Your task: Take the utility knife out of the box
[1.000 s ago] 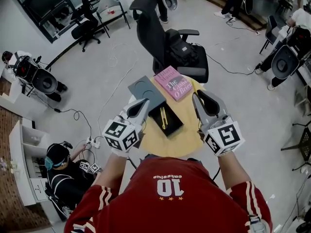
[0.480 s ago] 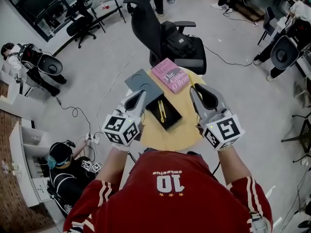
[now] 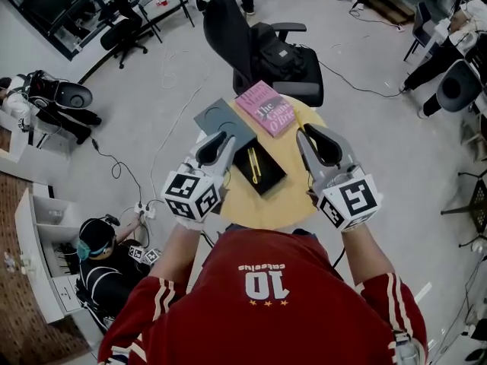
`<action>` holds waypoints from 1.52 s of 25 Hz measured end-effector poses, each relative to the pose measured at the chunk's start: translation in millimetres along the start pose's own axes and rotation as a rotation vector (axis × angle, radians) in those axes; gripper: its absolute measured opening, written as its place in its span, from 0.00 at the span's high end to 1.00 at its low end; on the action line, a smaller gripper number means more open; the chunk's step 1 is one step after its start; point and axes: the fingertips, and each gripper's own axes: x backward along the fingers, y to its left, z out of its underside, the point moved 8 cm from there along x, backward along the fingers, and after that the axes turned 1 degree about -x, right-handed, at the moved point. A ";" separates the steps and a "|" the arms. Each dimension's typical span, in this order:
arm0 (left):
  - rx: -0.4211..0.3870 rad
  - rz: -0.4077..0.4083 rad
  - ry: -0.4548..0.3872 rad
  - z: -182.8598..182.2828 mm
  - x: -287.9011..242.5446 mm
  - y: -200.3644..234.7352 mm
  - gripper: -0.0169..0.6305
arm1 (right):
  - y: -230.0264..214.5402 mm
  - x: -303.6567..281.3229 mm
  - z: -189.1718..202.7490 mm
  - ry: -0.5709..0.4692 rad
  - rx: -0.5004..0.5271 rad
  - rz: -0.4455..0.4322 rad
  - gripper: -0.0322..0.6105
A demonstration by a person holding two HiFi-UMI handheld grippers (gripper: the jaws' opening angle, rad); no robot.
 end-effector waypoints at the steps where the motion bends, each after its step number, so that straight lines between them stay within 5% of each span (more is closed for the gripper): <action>1: 0.004 0.000 0.005 1.4 -1.5 -0.2 0.84 | 0.0 0.2 0.9 0.003 0.000 0.002 0.87; 11: 0.023 0.024 0.069 18.1 -16.9 2.9 0.74 | 0.8 1.2 12.1 0.037 -0.012 0.019 0.87; 27: 0.279 -0.104 0.228 106.4 -39.9 6.2 0.74 | -1.1 2.6 30.9 0.082 -0.033 0.041 0.87; 38: 0.372 -0.188 0.350 161.2 -64.5 16.2 0.74 | -6.1 0.2 43.7 0.113 -0.063 0.033 0.87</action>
